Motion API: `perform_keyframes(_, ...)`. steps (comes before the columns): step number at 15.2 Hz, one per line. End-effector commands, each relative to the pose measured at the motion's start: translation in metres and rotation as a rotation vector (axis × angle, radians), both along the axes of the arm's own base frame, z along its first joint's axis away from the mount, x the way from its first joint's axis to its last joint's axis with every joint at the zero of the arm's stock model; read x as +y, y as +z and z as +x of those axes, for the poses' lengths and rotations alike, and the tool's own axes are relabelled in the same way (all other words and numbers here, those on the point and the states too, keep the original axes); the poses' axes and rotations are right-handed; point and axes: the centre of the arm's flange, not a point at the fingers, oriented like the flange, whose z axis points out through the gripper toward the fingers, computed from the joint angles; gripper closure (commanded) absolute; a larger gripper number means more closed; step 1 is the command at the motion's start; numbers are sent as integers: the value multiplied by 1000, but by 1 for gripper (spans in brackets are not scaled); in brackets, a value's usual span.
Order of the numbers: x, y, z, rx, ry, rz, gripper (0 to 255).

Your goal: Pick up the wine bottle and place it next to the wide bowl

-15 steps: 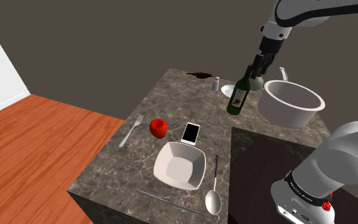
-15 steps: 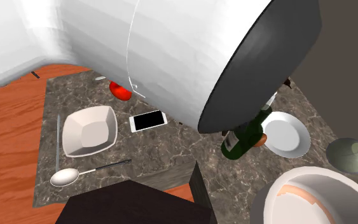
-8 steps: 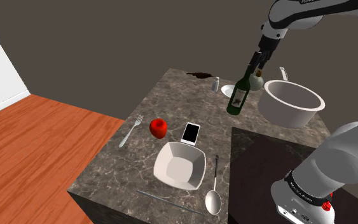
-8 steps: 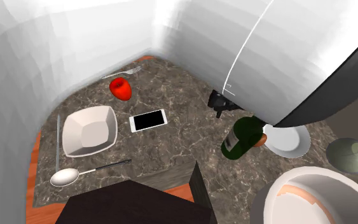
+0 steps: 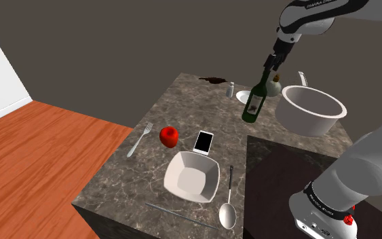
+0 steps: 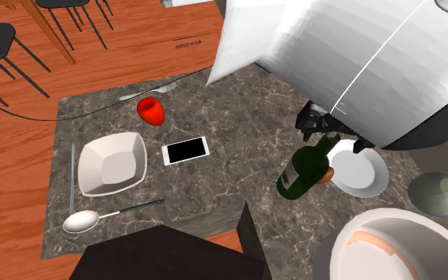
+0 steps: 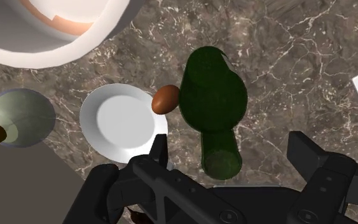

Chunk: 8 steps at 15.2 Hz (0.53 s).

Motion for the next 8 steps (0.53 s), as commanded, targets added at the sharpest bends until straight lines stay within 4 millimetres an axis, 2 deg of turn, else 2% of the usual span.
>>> perform_keyframes(1, -2, -9, 1, -1, 0, -1, 0)
perform_keyframes(5, -3, -28, 3, -1, 0, -1, 0)
perform_keyframes(8, -3, -28, 3, -1, 0, -1, 0)
